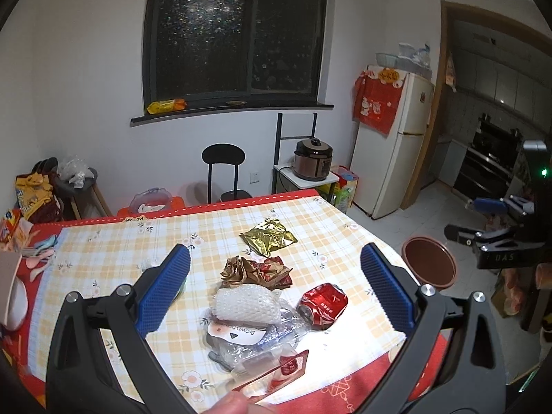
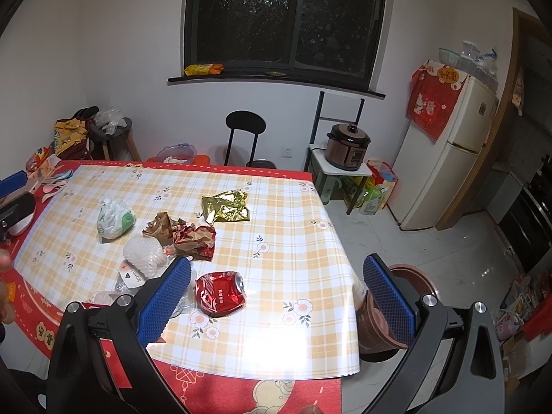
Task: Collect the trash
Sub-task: 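Grasp the red-labelled clear plastic tray with the left gripper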
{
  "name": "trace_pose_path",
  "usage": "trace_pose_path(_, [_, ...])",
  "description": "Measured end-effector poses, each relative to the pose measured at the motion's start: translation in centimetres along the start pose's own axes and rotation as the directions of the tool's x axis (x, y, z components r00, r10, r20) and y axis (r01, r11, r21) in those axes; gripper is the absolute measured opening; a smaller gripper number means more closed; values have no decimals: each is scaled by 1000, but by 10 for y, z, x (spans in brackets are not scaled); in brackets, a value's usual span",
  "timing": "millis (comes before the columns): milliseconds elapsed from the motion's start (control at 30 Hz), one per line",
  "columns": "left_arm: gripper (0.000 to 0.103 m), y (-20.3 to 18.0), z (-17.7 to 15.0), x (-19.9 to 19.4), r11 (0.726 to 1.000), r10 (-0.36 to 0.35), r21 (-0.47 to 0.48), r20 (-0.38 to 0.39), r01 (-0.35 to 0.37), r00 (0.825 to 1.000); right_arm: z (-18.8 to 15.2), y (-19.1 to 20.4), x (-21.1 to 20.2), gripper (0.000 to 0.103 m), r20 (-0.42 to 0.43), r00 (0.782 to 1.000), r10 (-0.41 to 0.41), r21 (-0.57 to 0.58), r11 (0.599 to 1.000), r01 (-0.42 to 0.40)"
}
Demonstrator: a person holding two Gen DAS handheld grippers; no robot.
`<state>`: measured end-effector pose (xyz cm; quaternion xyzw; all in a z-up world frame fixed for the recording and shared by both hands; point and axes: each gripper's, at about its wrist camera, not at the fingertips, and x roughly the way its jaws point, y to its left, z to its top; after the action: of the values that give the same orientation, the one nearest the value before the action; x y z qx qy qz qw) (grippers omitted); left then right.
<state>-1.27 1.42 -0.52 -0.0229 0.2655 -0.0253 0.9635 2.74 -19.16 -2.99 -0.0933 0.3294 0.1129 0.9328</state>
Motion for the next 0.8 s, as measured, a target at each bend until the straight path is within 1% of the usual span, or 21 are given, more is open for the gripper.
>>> trace_pose_path(100, [98,0,-7,-1,1000,23,-14,13,-23,1000,-6,-4,8,99,-13,999,40,10,999,-39])
trace_pose_path(167, [98,1,-9,0,999,41,-19,6,-41,999,-11,-8,16,99,-27,996,80,21,997,-80])
trace_pose_path(333, [98,5,-29,5,992,110,-53,-65,-114,992,-26,-15,37,99,-55,983,176,24,984,-175])
trace_pose_path(400, [98,7,-40,5,981,168,-84,-79,-174,983,-31,-15,44,99,-63,975,215,13,977,-215])
trace_pose_path(467, [98,12,-50,5,969,204,-121,-106,-216,973,-36,-16,53,99,-73,963,259,6,966,-259])
trace_pose_path(500, [98,15,-57,5,959,229,-142,-120,-245,966,-41,-16,59,99,-82,953,291,4,957,-291])
trace_pose_path(567, [98,19,-67,4,942,271,-162,-144,-293,952,-46,-14,70,99,-112,940,322,-5,946,-324])
trace_pose_path(600, [98,20,-75,4,931,295,-174,-162,-321,942,-47,-11,75,99,-125,935,331,-13,942,-335])
trace_pose_path(667, [97,23,-90,3,917,316,-189,-191,-350,929,-52,-5,85,99,-151,924,351,-35,932,-360])
trace_pose_path(700, [97,24,-96,3,914,318,-194,-205,-357,926,-55,-1,90,99,-165,915,368,-42,924,-379])
trace_pose_path(767, [97,27,-110,5,910,322,-192,-231,-368,918,-59,9,98,99,-196,901,388,-54,913,-404])
trace_pose_path(800, [97,28,-114,7,912,319,-185,-243,-366,916,-60,12,99,99,-201,899,389,-54,912,-407])
